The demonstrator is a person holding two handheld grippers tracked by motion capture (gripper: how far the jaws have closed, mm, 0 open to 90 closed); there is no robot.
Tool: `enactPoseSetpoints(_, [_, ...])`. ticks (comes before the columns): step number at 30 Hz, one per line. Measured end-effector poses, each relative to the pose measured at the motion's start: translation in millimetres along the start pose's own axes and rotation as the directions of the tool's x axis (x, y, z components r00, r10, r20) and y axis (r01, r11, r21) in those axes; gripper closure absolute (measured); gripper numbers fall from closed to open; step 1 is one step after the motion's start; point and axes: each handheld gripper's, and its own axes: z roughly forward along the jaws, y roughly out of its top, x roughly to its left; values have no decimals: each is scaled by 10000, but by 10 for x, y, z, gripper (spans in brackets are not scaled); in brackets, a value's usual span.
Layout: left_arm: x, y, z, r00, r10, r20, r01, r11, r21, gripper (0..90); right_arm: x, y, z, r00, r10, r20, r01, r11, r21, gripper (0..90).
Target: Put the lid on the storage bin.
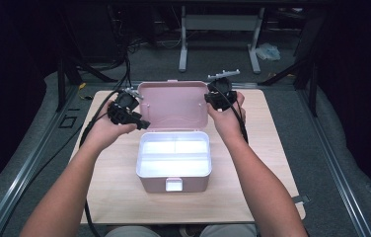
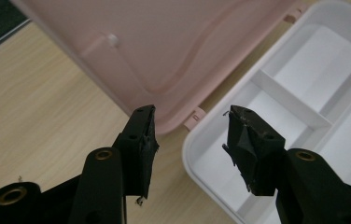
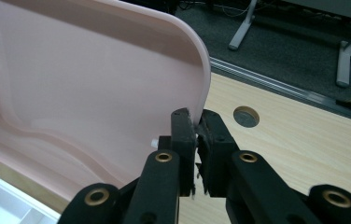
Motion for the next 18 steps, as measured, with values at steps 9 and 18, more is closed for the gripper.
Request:
enactPoseSetpoints(9, [183, 170, -93, 9985, -215, -497, 218, 9997, 72, 527, 9, -12, -48, 10000, -45, -56, 45, 10000, -51, 855])
enactPoseSetpoints(18, [290, 350, -238, 9943, -437, -970, 392, 9981, -474, 541, 16, -32, -97, 9999, -69, -103, 68, 9998, -173, 856])
